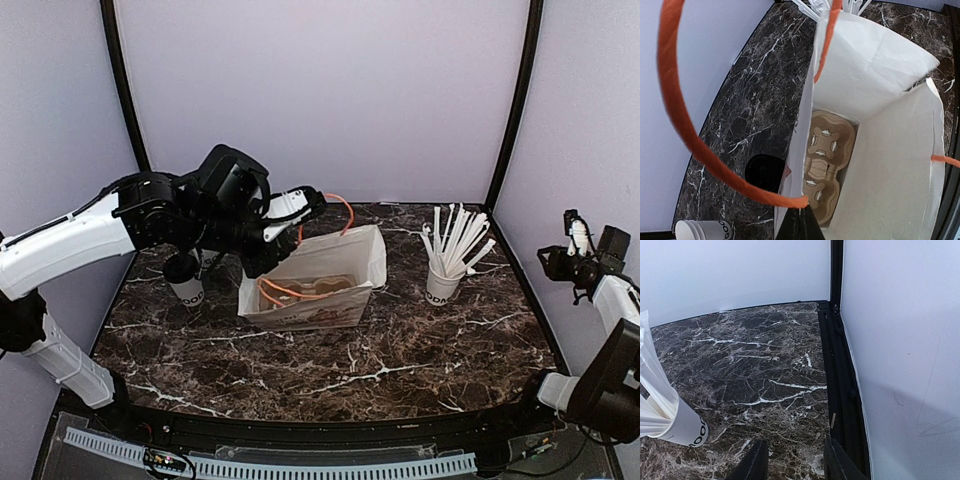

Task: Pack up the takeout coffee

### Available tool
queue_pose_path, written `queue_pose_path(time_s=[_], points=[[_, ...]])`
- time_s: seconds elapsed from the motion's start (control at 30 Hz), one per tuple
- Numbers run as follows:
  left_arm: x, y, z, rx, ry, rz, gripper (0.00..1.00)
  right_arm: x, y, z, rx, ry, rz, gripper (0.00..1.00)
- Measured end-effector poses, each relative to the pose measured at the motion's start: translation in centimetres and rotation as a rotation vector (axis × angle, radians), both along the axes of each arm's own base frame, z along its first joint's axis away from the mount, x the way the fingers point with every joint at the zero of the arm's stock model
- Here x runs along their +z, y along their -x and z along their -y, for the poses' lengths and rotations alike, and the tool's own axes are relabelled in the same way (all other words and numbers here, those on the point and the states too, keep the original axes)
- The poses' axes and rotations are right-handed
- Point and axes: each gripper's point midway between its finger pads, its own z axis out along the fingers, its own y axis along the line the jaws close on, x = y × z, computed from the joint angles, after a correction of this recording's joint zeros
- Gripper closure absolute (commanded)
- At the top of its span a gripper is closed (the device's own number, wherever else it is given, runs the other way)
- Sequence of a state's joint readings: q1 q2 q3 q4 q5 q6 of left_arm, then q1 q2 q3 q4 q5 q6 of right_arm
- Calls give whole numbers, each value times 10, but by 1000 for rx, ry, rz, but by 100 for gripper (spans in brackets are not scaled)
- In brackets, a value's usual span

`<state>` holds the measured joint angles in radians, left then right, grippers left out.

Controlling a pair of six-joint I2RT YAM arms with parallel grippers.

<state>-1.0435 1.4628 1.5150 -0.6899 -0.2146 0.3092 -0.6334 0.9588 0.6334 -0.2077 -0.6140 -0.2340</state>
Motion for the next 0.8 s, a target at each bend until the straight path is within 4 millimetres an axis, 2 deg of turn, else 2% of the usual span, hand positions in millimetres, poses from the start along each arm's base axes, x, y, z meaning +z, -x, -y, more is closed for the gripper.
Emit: queue_pose_path(time_s=[0.07, 0.17, 0.33, 0.5, 0.53, 0.67, 0.73, 0.8], points=[[6, -6, 2, -2, 26, -6, 93, 0, 0, -1, 5, -3, 2, 60], [14, -15, 1, 7, 55, 1, 65, 1, 0, -3, 14, -8, 5, 60], [20, -37, -4, 60, 77, 11, 49, 0, -1, -4, 19, -20, 5, 60], [26, -64, -20, 151, 92, 26, 32, 1, -1, -7, 32, -34, 10, 60], [29, -67, -24, 164, 95, 32, 26, 1, -1, -7, 32, -37, 11, 60], [47, -65, -33, 183, 144, 54, 5, 3, 0, -9, 36, -46, 19, 60], [61, -57, -50, 210, 185, 77, 2, 4, 0, -10, 41, -48, 25, 59], [78, -53, -74, 268, 232, 102, 1, 5, 0, -11, 44, -49, 30, 59]])
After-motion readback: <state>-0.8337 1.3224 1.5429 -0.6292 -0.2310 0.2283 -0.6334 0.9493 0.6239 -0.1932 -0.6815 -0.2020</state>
